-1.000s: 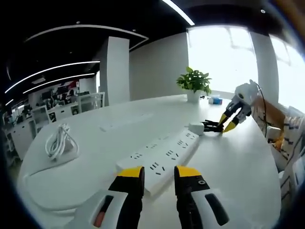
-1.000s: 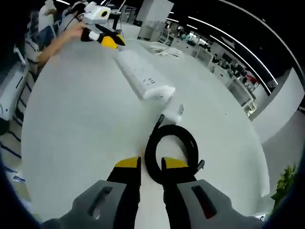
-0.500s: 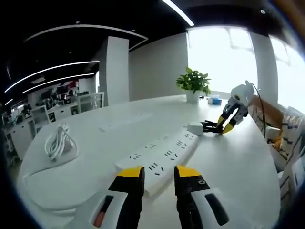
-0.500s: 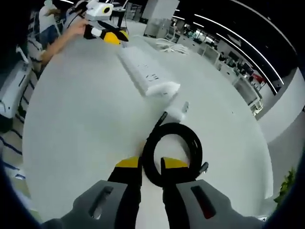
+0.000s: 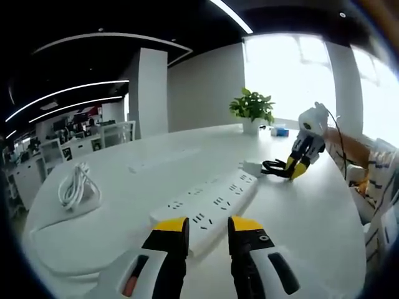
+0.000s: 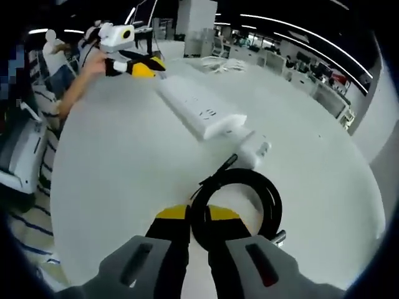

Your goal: Straighten the power strip on the desk, plug the charger into it

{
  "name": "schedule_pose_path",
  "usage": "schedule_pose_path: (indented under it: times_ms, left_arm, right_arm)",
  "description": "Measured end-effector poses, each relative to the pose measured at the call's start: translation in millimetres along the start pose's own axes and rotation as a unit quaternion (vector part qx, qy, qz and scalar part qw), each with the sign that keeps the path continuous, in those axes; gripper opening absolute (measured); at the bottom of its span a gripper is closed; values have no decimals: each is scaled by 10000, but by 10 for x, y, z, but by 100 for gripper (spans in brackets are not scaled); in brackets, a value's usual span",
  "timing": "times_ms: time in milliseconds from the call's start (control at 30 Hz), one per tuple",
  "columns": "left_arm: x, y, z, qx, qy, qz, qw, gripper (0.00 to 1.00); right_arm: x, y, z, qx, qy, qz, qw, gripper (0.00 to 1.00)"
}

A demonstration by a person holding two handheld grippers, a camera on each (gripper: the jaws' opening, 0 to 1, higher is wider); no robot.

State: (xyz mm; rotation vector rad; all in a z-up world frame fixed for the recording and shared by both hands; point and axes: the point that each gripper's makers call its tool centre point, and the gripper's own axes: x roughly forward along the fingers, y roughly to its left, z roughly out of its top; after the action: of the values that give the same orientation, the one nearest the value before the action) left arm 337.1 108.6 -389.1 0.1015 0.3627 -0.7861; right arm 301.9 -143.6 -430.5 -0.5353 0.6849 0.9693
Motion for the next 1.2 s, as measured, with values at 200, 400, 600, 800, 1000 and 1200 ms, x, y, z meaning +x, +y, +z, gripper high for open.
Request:
schedule_pose_path:
  times_ms: [200, 400, 600, 800, 1000, 1200]
  left_arm:
    - [7, -19, -1, -7, 4, -37, 10000, 25]
    - [8, -29, -6, -23, 2, -43, 10000, 25]
    - [8, -29, -7, -37, -1, -41, 10000, 25]
    - [14, -35, -8, -36, 9, -53, 10000, 25]
    - [9, -35, -6, -51, -1, -48, 10000, 25]
    - [2, -52, 3, -56, -27, -66, 10000, 25]
  right_arm:
    - [36, 45, 48, 455, -231, 20, 9987, 8]
    - [49, 108, 209, 1078, -780, 122, 9910, 8]
    - [-28, 107, 431, 1854, -1406, 307, 9721, 8]
    - [-144, 62, 665, 2423, -2169, 436, 9446, 8]
    - [-293, -100, 875, 2852, -2919, 409, 9120, 8]
    - [-365, -206, 1005, 2956, -3352, 226, 8943, 7]
